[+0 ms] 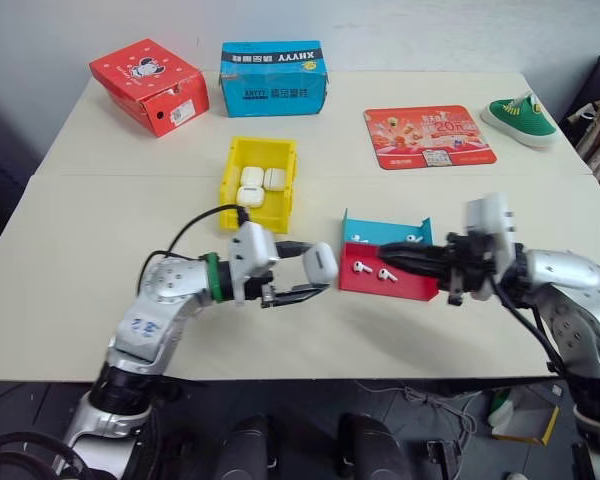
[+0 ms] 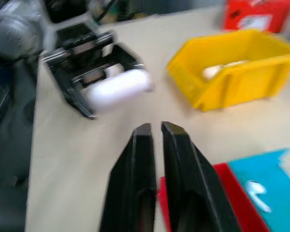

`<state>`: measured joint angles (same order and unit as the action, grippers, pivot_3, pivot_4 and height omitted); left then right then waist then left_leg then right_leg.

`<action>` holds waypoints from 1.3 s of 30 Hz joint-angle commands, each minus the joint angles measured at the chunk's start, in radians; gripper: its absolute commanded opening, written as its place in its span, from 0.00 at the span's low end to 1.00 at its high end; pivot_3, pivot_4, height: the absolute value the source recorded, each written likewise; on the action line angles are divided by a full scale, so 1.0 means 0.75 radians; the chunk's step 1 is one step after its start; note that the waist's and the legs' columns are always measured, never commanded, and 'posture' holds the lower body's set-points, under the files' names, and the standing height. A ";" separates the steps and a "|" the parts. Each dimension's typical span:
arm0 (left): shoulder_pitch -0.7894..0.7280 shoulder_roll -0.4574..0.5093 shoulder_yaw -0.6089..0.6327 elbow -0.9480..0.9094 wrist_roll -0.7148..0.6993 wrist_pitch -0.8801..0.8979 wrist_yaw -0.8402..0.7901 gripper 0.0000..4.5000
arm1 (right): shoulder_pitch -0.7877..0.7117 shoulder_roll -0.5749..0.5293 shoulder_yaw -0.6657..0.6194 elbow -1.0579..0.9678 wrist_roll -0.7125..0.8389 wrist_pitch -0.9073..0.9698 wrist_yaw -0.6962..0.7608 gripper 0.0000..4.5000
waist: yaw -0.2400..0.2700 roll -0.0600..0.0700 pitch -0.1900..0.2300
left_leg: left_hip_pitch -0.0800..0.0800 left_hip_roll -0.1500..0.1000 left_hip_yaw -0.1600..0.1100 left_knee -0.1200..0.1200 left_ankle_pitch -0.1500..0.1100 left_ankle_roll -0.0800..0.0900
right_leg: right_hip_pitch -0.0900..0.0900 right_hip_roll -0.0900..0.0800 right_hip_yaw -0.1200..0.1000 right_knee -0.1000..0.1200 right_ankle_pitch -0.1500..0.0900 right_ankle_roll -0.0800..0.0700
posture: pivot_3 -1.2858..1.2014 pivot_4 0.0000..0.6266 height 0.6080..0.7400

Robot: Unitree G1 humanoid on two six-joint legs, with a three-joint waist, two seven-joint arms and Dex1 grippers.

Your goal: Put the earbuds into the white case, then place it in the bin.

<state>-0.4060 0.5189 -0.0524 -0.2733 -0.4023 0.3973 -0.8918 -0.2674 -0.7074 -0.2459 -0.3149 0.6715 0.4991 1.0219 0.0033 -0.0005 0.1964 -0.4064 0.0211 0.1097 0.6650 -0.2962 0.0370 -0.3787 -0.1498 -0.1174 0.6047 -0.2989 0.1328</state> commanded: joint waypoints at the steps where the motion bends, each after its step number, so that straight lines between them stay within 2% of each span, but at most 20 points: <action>1: 0.041 0.082 0.192 -0.062 -0.182 0.149 -0.007 0.61 | 0.103 0.100 -0.202 -0.107 -0.042 -0.237 -0.124 0.35 | -0.001 0.000 0.000 | 0.000 0.000 0.000 0.000 0.000 0.000 | 0.000 0.000 0.000 0.000 0.000 0.000 | 0.52 0.24 1.00; 4: 0.067 0.142 0.354 -0.011 -0.299 0.236 0.004 0.61 | 0.227 0.174 -0.285 -0.131 -0.108 -0.489 -0.089 0.56 | -0.004 0.000 0.000 | 0.002 0.001 0.000 -0.001 0.000 -0.001 | 0.001 0.001 0.001 0.001 0.000 0.000 | 0.52 0.24 1.00; 7: -0.076 0.139 0.433 0.201 -0.219 0.230 0.188 0.61 | 0.369 0.229 -0.339 -0.167 -0.132 -0.614 -0.103 0.79 | 0.007 -0.001 0.000 | 0.002 0.001 -0.001 -0.001 0.000 -0.002 | 0.001 0.001 0.000 0.001 0.000 0.000 | 0.52 0.24 1.00; 10: -0.230 0.120 0.393 0.397 -0.107 0.206 0.316 0.61 | 0.453 0.238 -0.360 -0.141 -0.152 -0.728 -0.083 0.99 | 0.026 -0.001 0.000 | 0.003 -0.002 -0.001 0.000 0.001 0.000 | 0.001 0.001 0.002 0.002 0.001 0.002 | 0.52 0.24 1.00; 14: -0.483 0.015 0.298 0.709 0.033 0.121 0.432 0.61 | 0.531 0.255 -0.374 -0.058 -0.188 -0.850 -0.087 0.99 | 0.037 -0.004 -0.001 | 0.003 -0.004 -0.001 0.000 0.001 0.000 | 0.002 0.000 0.004 0.003 0.001 0.003 | 0.52 0.24 1.00; 18: -0.704 -0.104 0.189 1.012 0.143 -0.059 0.382 0.61 | 0.520 0.261 -0.356 -0.031 -0.204 -0.917 -0.124 0.99 | 0.031 -0.007 -0.001 | 0.002 -0.009 0.000 0.000 0.001 0.001 | 0.002 0.001 0.003 0.002 0.001 0.003 | 0.52 0.24 1.00; 24: -0.873 -0.169 0.085 1.329 0.290 -0.152 0.397 0.61 | 0.539 0.249 -0.368 -0.019 -0.199 -0.953 -0.160 0.99 | 0.015 -0.007 -0.001 | 0.003 -0.008 0.003 -0.001 0.002 -0.001 | 0.000 0.003 0.004 0.001 0.001 0.003 | 0.52 0.24 1.00; 27: -0.908 -0.181 0.074 1.411 0.324 -0.172 0.406 0.61 | 0.551 0.242 -0.369 -0.021 -0.197 -0.962 -0.173 0.99 | 0.011 -0.007 -0.001 | 0.004 -0.008 0.004 -0.002 0.003 -0.002 | 0.000 0.003 0.004 0.002 0.001 0.003 | 0.52 0.24 1.00; 29: -0.918 -0.190 0.085 1.419 0.322 -0.182 0.397 0.61 | 0.557 0.237 -0.370 -0.023 -0.192 -0.963 -0.179 0.99 | 0.012 -0.008 0.000 | 0.004 -0.008 0.004 -0.001 0.003 -0.002 | 0.000 0.003 0.005 0.003 0.001 0.003 | 0.52 0.24 1.00; 34: -0.892 -0.177 0.106 1.351 0.303 -0.158 0.347 0.98 | 0.560 0.221 -0.363 -0.008 -0.186 -0.960 -0.166 1.00 | 0.016 -0.008 0.000 | 0.004 -0.007 0.003 -0.001 0.003 -0.001 | 0.000 0.002 0.005 0.003 0.001 0.003 | 0.52 0.24 1.00; 39: -0.690 -0.031 0.166 0.926 0.201 -0.163 0.135 0.99 | 0.525 0.150 -0.357 0.074 -0.167 -0.956 -0.086 1.00 | -0.004 -0.008 0.000 | 0.004 -0.006 0.004 -0.001 0.003 -0.001 | -0.001 0.002 0.006 0.004 0.001 0.003 | 0.52 0.24 1.00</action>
<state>-0.9562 0.4538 0.0343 0.5516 -0.2141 0.2955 -0.7327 0.1290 -0.5720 -0.4952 -0.2626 0.5210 -0.1988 0.9340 0.0006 -0.0064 0.1962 -0.4035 0.0174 0.1127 0.6642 -0.2940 0.0359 -0.3798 -0.1482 -0.1127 0.6078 -0.2981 0.1348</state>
